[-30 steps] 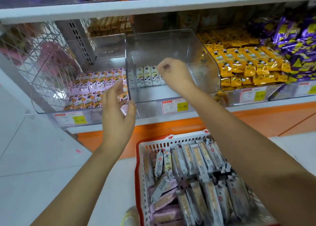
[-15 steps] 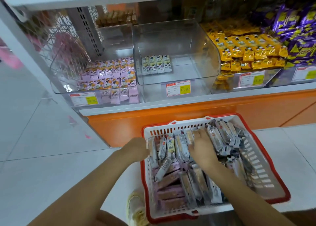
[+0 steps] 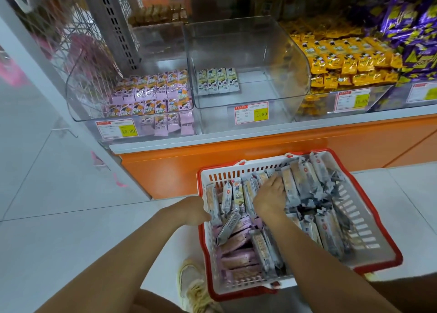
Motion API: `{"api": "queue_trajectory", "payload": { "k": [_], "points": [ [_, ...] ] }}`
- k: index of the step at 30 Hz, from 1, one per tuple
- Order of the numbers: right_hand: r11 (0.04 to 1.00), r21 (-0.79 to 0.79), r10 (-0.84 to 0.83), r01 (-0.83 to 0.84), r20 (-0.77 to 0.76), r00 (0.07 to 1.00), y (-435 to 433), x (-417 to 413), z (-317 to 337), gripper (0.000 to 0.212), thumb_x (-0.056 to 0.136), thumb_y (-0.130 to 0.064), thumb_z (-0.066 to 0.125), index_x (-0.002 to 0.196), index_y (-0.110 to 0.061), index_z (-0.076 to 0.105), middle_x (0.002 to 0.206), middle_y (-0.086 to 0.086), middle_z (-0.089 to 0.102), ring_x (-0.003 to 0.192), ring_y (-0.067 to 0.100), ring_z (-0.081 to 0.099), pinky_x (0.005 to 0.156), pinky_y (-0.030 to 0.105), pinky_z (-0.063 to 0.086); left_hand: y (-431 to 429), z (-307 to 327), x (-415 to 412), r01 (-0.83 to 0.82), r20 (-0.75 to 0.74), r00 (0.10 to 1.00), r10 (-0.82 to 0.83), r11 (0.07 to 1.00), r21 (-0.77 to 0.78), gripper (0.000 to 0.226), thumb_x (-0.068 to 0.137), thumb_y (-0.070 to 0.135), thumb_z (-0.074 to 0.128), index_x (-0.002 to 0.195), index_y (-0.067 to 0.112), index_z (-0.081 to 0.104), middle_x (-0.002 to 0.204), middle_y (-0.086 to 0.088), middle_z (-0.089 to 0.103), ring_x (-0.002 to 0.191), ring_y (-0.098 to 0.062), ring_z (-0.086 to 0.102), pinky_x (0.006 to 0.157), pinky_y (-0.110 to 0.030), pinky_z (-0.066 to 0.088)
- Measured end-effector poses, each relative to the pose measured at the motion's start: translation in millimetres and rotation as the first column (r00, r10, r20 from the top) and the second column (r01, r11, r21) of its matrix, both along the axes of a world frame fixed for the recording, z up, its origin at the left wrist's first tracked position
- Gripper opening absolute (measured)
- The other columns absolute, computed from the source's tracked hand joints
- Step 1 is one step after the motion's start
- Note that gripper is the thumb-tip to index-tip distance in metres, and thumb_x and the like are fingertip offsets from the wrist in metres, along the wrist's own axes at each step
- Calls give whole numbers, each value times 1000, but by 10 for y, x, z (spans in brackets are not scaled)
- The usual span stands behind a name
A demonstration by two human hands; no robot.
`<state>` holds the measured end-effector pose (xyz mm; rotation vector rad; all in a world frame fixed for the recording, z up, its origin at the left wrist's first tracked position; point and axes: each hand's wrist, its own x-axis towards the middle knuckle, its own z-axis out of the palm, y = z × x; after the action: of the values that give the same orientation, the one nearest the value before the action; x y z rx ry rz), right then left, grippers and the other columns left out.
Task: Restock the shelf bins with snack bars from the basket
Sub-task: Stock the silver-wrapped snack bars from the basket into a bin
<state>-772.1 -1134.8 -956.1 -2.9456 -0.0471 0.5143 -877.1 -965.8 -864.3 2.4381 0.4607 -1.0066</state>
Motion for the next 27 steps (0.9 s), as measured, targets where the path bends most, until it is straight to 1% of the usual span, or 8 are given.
{"api": "queue_trajectory", "payload": {
  "k": [1, 4, 8, 13, 16, 19, 22, 27],
  "points": [
    [999, -39, -2, 3, 20, 1000, -20, 44, -5, 80, 94, -21, 50, 149, 6, -1, 156, 23, 10, 144, 32, 18, 117, 36, 24, 12, 7, 4, 4, 5, 1000, -4, 1000, -7, 31, 96, 27, 51, 95, -3, 59, 62, 0, 33, 52, -9, 33, 48, -21, 24],
    [994, -103, 23, -20, 28, 999, -57, 122, -16, 79, 92, -26, 55, 149, 2, 8, 150, 23, 21, 138, 33, 28, 109, 37, 36, 67, -14, 33, 37, -4, 999, -37, 999, 10, 38, 95, 29, 53, 63, 11, 45, 60, -1, 29, 50, -11, 31, 47, -21, 23],
    [994, -88, -64, 61, -32, 997, -54, 106, 0, 71, 90, -29, 58, 143, -5, 17, 141, 23, 31, 127, 33, 38, 99, 39, 42, 115, -41, 104, 29, -31, 999, -29, 1000, 6, 39, 95, 32, 53, 62, 13, 41, 61, -1, 31, 52, -11, 33, 49, -22, 24],
    [954, 267, -114, 136, -96, 989, -179, 77, 95, 63, 91, -35, 58, 136, -4, 27, 120, 19, 53, 102, 32, 58, 81, 40, 52, 134, -45, 158, 39, -29, 999, -37, 998, 40, 32, 93, 36, 55, 76, 9, 53, 70, -2, 43, 60, -13, 42, 55, -24, 31],
    [558, 712, -127, 426, -434, 892, -251, 14, 557, 28, 94, -24, 53, 116, -7, 50, 95, 7, 59, 77, 20, 58, 69, 34, 49, 135, 90, 221, 36, 152, 988, -38, 999, 18, 46, 92, 42, 57, 121, 6, 58, 114, -10, 60, 91, -17, 55, 76, -25, 41],
    [-8, 527, 394, 850, -779, 487, -400, -114, 1024, 29, 87, -15, 63, 112, -1, 65, 108, 19, 63, 90, 28, 64, 75, 36, 50, 82, 406, 275, -95, 337, 923, 189, 956, -276, 72, 82, 52, 62, 142, 18, 41, 139, -3, 49, 121, -18, 50, 95, -25, 42],
    [-53, 369, 629, 928, -709, 318, -469, -205, 1165, 60, 68, -11, 80, 123, 2, 62, 127, 35, 52, 89, 40, 65, 72, 42, 53, -25, 700, 290, -83, 272, 918, 288, 810, -581, 57, 75, 54, 63, 125, 27, 54, 118, 0, 63, 101, -12, 63, 78, -25, 56],
    [-117, 347, 693, 931, -643, 327, -507, -198, 1358, 64, 72, -8, 76, 130, 6, 54, 139, 35, 42, 107, 44, 58, 89, 48, 49, -277, 955, 338, -60, 364, 824, 435, 706, -706, 18, 88, 32, 63, 99, 19, 68, 89, 6, 73, 69, -3, 63, 56, -17, 47]
  ]
}}
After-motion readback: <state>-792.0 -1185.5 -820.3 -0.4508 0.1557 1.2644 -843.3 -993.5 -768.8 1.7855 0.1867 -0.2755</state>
